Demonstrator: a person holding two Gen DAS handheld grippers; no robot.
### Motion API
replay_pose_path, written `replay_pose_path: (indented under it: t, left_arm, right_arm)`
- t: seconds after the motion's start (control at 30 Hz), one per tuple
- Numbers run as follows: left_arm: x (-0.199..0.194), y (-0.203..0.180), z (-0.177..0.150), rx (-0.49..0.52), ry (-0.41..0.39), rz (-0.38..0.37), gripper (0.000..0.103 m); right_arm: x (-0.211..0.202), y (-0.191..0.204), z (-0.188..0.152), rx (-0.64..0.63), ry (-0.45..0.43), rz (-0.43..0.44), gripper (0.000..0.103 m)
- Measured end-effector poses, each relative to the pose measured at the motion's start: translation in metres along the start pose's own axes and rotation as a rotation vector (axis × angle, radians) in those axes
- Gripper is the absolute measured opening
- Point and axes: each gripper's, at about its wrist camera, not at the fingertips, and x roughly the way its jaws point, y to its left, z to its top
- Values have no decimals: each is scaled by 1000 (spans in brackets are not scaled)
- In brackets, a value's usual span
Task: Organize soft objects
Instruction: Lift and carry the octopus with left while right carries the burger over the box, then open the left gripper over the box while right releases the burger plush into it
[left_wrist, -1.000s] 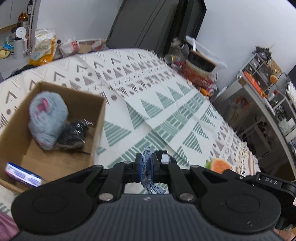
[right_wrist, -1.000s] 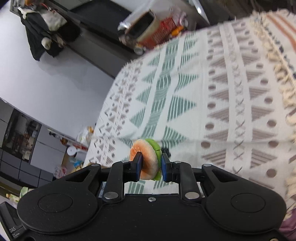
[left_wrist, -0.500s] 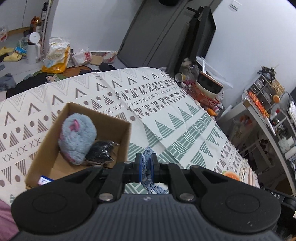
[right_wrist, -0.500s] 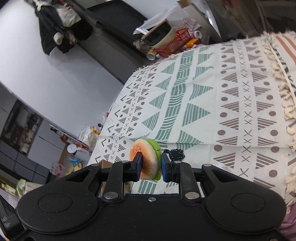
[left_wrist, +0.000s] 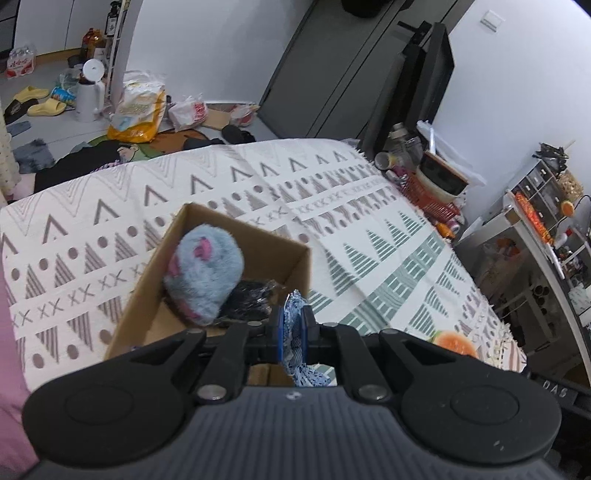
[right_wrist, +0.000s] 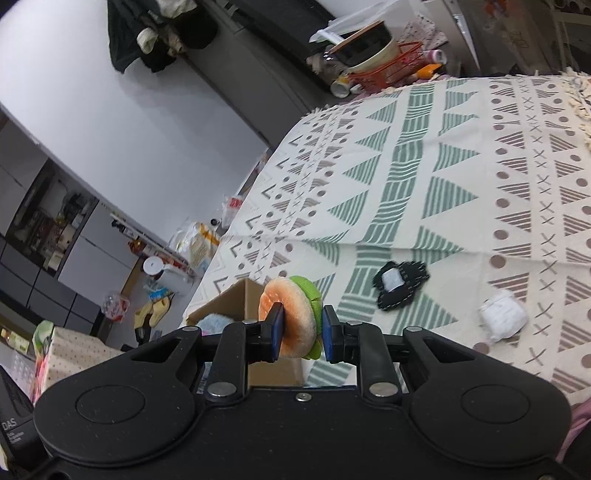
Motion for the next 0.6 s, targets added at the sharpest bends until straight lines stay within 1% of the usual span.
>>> replay_pose_path:
  t: [0.2, 0.43, 0.6]
  left_arm:
    - [-3, 14, 4, -6, -13, 25, 8]
    - [1, 33, 9, -28, 5, 46, 8]
    - [5, 44, 11, -53, -1, 69, 8]
  right_arm:
    - [8, 26, -10, -33, 22, 25, 21]
    - [22, 54, -21, -73, 51, 39, 21]
    - [34, 69, -30, -91, 77, 52, 21]
